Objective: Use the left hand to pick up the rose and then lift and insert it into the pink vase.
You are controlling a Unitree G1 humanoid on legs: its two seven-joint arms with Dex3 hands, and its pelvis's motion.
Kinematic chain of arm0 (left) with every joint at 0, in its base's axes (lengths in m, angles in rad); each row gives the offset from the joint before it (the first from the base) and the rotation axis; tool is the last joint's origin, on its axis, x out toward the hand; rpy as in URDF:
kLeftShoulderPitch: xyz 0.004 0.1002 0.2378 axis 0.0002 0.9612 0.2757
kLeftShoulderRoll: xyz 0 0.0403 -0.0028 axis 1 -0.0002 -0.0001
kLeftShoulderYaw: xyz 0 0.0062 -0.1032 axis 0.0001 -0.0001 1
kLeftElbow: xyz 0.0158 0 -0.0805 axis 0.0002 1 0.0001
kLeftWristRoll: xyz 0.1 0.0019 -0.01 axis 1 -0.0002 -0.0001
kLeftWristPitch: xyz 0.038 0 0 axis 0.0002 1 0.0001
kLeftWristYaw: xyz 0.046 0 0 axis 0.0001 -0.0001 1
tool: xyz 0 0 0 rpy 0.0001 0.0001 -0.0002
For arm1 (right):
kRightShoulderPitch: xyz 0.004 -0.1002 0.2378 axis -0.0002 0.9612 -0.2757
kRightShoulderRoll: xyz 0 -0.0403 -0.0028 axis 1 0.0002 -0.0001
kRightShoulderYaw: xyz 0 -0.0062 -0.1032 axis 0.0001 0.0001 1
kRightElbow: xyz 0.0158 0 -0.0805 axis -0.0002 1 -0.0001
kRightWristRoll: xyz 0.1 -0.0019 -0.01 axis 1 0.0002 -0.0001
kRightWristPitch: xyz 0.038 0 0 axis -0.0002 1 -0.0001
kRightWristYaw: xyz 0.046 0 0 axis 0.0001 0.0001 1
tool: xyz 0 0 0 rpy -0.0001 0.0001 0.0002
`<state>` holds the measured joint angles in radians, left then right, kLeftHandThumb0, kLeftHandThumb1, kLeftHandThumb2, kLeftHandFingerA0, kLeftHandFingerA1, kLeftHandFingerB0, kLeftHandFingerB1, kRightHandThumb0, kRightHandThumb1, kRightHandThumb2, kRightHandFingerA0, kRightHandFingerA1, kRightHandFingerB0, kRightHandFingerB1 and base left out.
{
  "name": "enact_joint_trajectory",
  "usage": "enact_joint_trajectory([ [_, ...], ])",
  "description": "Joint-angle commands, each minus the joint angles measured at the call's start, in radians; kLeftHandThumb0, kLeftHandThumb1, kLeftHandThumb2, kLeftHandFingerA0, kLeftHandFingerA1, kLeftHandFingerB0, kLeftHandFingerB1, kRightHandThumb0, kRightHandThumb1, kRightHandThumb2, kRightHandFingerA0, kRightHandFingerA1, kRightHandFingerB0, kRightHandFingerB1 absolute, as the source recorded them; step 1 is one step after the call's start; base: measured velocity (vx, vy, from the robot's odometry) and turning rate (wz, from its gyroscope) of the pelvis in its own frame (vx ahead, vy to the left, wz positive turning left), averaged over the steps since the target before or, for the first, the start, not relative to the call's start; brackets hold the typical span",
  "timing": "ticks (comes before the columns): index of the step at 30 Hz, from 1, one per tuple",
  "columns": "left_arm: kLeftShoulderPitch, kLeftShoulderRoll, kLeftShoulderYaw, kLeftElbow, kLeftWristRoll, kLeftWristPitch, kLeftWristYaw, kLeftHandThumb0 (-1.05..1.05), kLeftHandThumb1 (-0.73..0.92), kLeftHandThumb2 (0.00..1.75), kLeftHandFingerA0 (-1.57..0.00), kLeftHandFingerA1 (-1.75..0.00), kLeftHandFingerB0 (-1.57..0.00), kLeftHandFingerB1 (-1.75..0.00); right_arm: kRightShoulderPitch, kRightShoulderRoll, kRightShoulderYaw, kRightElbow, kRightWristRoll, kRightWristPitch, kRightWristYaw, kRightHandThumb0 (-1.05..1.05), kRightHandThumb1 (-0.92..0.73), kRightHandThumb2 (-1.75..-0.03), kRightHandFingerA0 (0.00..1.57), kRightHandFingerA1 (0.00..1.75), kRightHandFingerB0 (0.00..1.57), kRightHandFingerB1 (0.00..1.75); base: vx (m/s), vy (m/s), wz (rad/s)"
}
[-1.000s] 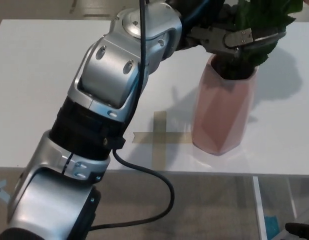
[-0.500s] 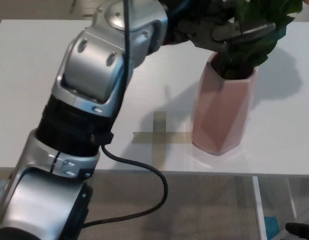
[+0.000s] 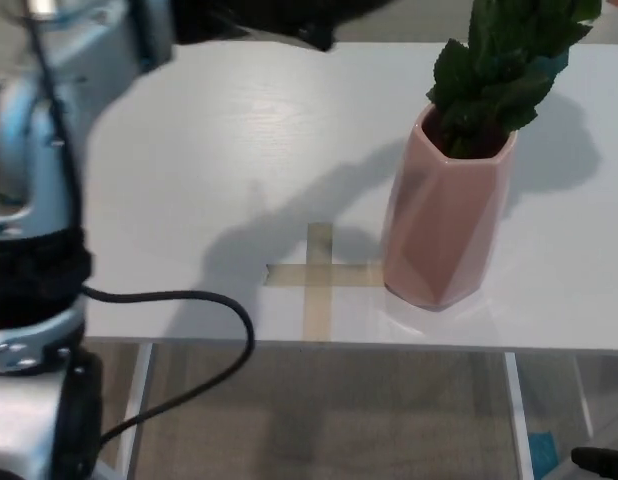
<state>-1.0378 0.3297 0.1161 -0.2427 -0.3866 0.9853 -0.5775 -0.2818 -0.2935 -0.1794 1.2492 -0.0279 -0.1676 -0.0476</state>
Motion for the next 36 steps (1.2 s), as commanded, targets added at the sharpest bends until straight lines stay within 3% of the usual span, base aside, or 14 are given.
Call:
enact_joint_trajectory([
  [1,0.055,0.085,0.114,-0.131,-0.181,0.118,-0.077,-0.79,0.55,0.57,0.0,-0.18,0.0,-0.1,0.026,0.007,-0.003,0.011,0.006,0.001,-0.004,-0.28,-0.54,-0.55,0.75,0.52,0.66,0.48,0.0,0.0,0.0],
  [7,0.249,0.159,0.277,-0.292,-0.287,0.053,-0.139,-0.83,0.56,0.59,0.0,-0.21,0.0,-0.11,0.036,0.01,-0.009,0.012,0.013,0.0,0.0,-0.28,-0.54,-0.55,0.75,0.52,0.67,0.48,0.0,0.0,0.0],
  [8,0.337,0.171,0.345,-0.338,-0.315,0.016,-0.17,-0.78,0.45,0.87,-0.01,-0.14,0.0,-0.12,0.035,0.008,-0.012,0.012,0.016,-0.001,0.003,-0.26,-0.54,-0.55,0.76,0.52,0.67,0.48,0.0,0.0,0.0],
  [12,0.586,0.192,0.475,-0.455,-0.327,-0.082,-0.245,-0.8,0.46,0.88,-0.05,-0.17,-0.02,-0.11,0.049,0.004,-0.007,0.015,0.008,-0.009,0.005,-0.27,-0.54,-0.55,0.75,0.52,0.66,0.48,0.0,0.0,0.0],
  [13,0.67,0.197,0.514,-0.488,-0.321,-0.113,-0.271,-0.9,0.57,0.63,-0.01,-0.25,0.0,-0.19,0.053,0.001,-0.004,0.016,0.004,-0.01,0.004,-0.27,-0.54,-0.55,0.75,0.52,0.66,0.48,0.0,0.0,0.0],
  [16,0.862,0.184,0.593,-0.534,-0.309,-0.165,-0.319,-0.87,0.55,0.57,-0.01,-0.26,0.0,-0.16,0.064,-0.003,0.003,0.023,-0.005,-0.006,-0.004,-0.25,-0.54,-0.54,0.75,0.51,0.66,0.47,0.0,0.0,0.0],
  [19,1.07,0.127,0.648,-0.538,-0.268,-0.242,-0.36,-0.72,0.39,0.84,-0.01,-0.22,0.0,-0.12,0.076,-0.007,0.008,0.029,-0.012,-0.006,-0.01,-0.25,-0.54,-0.54,0.75,0.51,0.67,0.47,0.0,0.0,0.0],
  [22,1.201,0.081,0.658,-0.507,-0.239,-0.305,-0.382,-0.83,0.41,0.66,-0.03,-0.23,-0.02,-0.16,0.089,-0.004,0.011,0.032,-0.013,-0.009,-0.007,-0.25,-0.54,-0.54,0.76,0.51,0.67,0.47,0.0,0.0,0.0],
  [25,1.306,0.044,0.651,-0.465,-0.219,-0.363,-0.405,-0.6,0.36,0.79,-0.01,-0.32,-0.01,-0.17,0.093,-0.003,0.011,0.033,-0.012,-0.003,-0.011,-0.25,-0.55,-0.55,0.76,0.52,0.66,0.47,0.0,0.0,0.0],
  [26,1.365,0.018,0.632,-0.417,-0.183,-0.417,-0.423,-0.68,0.45,0.55,-0.1,-0.29,-0.08,-0.23,0.089,-0.004,0.006,0.034,-0.007,0.001,-0.012,-0.25,-0.54,-0.54,0.76,0.52,0.67,0.47,0.0,0.0,0.0],
  [27,1.393,0.008,0.621,-0.393,-0.167,-0.443,-0.428,-0.33,0.16,0.81,-0.01,-0.48,0.0,-0.47,0.087,-0.003,0.004,0.034,-0.004,0.005,-0.015,-0.24,-0.55,-0.54,0.76,0.52,0.67,0.48,0.0,0.0,0.0],
  [31,1.484,-0.019,0.541,-0.234,-0.081,-0.572,-0.426,-0.59,0.44,0.55,-0.45,-0.39,-0.43,-0.35,0.091,-0.005,0.005,0.035,-0.005,0.009,-0.014,-0.22,-0.54,-0.55,0.76,0.52,0.66,0.48,0.0,0.0,0.0],
  [32,1.494,-0.018,0.516,-0.188,-0.05,-0.603,-0.411,-0.61,0.39,0.76,-0.44,-0.49,-0.4,-0.45,0.092,-0.006,0.006,0.035,-0.006,0.01,-0.013,-0.22,-0.54,-0.55,0.76,0.52,0.66,0.48,0.0,0.0,0.0],
  [36,1.498,-0.002,0.398,0.051,0.109,-0.732,-0.277,-0.55,0.48,0.55,-0.56,-0.41,-0.57,-0.4,0.093,-0.006,0.012,0.036,-0.013,0.009,-0.022,-0.22,-0.54,-0.55,0.77,0.53,0.66,0.48,0.0,0.0,0.0],
])
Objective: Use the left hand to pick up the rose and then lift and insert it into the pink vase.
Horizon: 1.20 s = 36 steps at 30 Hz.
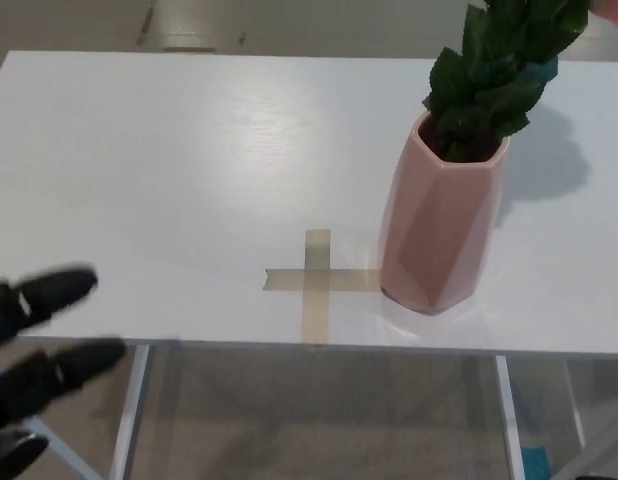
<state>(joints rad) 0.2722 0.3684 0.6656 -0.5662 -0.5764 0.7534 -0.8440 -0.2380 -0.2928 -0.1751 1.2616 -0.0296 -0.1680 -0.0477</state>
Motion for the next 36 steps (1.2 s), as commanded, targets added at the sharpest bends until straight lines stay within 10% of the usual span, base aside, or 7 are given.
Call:
enact_joint_trajectory([
  [1,0.179,-0.037,-0.187,0.438,0.349,-0.496,0.066,-0.54,0.49,0.55,-0.56,-0.4,-0.57,-0.39,0.053,-0.006,0.011,0.025,-0.014,0.007,-0.022,-0.23,-0.54,-0.55,0.77,0.53,0.67,0.48,0.0,0.0,0.0],
  [14,-0.182,-0.01,-0.353,1.124,0.549,-0.441,0.657,-0.47,0.5,0.56,-0.39,-0.35,-0.41,-0.34,0.069,-0.001,0.025,0.031,-0.022,-0.006,-0.031,-0.25,-0.54,-0.54,0.78,0.52,0.67,0.48,0.0,0.0,0.0],
  [16,-0.231,-0.001,-0.321,1.277,0.514,-0.511,0.68,-0.52,0.38,0.77,-0.31,-0.48,-0.38,-0.49,0.069,0.004,0.022,0.028,-0.016,-0.008,-0.024,-0.24,-0.54,-0.55,0.76,0.52,0.64,0.47,0.0,0.0,0.0],
  [17,-0.249,0.002,-0.297,1.371,0.487,-0.567,0.68,-0.5,0.54,0.56,-0.35,-0.34,-0.44,-0.34,0.069,0.006,0.02,0.026,-0.013,-0.008,-0.02,-0.24,-0.54,-0.55,0.76,0.52,0.62,0.46,0.0,0.0,0.0],
  [26,-0.236,0.08,-0.326,1.551,0.481,-0.721,0.595,-0.61,0.54,0.57,-0.23,-0.31,-0.29,-0.3,0.061,0.016,0.023,0.029,-0.01,0.018,0.004,-0.25,-0.53,-0.55,0.66,0.49,0.53,0.43,0.0,0.0,0.0],
  [27,-0.231,0.08,-0.334,1.548,0.483,-0.728,0.586,-0.31,0.29,0.9,-0.08,-0.51,-0.08,-0.48,0.064,0.014,0.024,0.029,-0.011,0.016,0.007,-0.26,-0.53,-0.56,0.64,0.49,0.52,0.43,0.0,0.0,0.0],
  [36,-0.252,0.104,-0.405,1.689,0.5,-0.808,0.587,-0.31,0.28,0.89,-0.09,-0.5,-0.09,-0.49,0.078,0.011,0.025,0.026,-0.008,0.012,0.023,-0.3,-0.53,-0.56,0.6,0.48,0.5,0.42,0.0,0.0,0.0],
])
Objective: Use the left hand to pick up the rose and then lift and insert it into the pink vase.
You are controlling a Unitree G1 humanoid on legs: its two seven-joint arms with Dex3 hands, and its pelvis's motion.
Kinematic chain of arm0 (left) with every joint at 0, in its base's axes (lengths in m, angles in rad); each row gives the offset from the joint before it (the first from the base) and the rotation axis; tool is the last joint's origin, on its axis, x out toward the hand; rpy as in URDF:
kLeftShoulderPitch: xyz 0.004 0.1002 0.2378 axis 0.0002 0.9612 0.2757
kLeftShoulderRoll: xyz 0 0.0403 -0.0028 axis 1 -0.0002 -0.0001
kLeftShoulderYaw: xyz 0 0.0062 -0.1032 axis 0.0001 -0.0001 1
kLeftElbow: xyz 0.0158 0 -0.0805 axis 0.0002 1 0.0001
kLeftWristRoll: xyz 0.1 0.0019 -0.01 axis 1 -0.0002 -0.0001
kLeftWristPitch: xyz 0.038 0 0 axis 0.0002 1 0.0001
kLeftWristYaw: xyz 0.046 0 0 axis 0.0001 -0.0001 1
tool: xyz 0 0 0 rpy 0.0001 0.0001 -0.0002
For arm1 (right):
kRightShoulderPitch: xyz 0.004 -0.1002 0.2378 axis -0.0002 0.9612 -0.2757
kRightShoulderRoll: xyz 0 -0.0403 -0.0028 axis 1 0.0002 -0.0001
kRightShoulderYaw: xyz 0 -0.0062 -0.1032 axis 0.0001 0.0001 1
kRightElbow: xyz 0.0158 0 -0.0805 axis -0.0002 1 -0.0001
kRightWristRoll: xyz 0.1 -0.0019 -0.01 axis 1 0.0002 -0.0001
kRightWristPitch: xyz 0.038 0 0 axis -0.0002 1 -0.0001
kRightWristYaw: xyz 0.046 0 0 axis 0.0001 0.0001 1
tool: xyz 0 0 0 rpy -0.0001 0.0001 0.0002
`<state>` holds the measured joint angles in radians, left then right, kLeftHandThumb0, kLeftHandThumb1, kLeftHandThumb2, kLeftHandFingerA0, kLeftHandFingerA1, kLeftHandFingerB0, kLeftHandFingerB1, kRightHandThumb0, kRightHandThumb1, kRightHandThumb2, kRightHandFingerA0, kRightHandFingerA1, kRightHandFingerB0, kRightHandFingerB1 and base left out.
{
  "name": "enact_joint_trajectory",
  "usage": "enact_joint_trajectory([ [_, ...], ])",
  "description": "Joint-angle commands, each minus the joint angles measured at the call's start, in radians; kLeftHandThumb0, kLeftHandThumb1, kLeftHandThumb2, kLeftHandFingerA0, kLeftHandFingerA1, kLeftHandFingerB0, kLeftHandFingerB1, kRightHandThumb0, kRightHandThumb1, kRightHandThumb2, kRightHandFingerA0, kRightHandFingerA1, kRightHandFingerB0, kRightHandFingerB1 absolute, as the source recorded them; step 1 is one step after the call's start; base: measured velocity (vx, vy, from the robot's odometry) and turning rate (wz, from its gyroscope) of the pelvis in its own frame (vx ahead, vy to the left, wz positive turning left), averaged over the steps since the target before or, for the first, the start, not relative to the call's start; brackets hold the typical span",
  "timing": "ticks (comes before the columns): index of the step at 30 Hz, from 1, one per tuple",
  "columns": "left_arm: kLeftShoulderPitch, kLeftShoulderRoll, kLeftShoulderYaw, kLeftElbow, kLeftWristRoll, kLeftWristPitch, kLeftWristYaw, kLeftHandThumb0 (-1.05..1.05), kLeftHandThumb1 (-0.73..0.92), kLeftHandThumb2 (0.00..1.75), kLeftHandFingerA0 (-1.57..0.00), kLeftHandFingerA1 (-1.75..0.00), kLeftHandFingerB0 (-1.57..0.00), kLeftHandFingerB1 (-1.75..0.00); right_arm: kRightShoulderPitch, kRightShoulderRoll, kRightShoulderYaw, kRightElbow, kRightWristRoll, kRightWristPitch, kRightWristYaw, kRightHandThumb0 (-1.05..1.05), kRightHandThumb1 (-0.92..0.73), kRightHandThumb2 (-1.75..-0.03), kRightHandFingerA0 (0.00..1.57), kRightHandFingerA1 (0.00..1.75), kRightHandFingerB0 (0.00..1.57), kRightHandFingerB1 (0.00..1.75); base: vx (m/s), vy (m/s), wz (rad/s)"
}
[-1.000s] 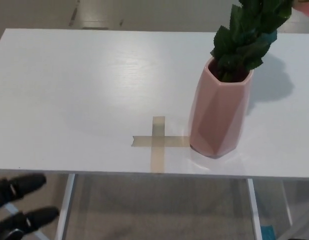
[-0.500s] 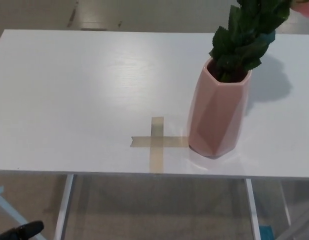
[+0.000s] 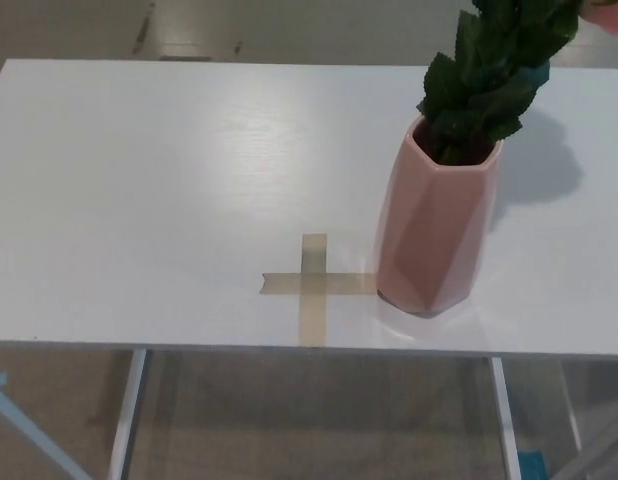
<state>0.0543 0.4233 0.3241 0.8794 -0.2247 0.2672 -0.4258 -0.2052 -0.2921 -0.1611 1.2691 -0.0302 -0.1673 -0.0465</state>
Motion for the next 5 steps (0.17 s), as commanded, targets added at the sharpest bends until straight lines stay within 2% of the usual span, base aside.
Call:
enact_joint_trajectory([
  [1,-0.038,0.05,-0.066,0.254,0.147,-0.33,0.17,-0.31,0.28,0.89,-0.09,-0.5,-0.09,-0.49,0.046,0.011,0.011,0.018,-0.008,0.011,0.022,-0.3,-0.53,-0.56,0.6,0.48,0.5,0.42,0.0,0.0,0.0],
  [2,-0.047,0.048,-0.064,0.269,0.141,-0.335,0.183,-0.64,0.43,0.74,-0.26,-0.42,-0.17,-0.38,0.045,0.013,0.007,0.019,-0.002,0.01,0.021,-0.3,-0.53,-0.56,0.6,0.48,0.5,0.43,0.0,0.0,0.0],
  [5,-0.059,0.049,-0.069,0.292,0.137,-0.346,0.194,-0.63,0.43,0.74,-0.27,-0.42,-0.18,-0.38,0.046,0.015,0.0,0.02,0.004,0.011,0.023,-0.3,-0.54,-0.56,0.6,0.48,0.5,0.43,0.0,0.0,0.0],
])
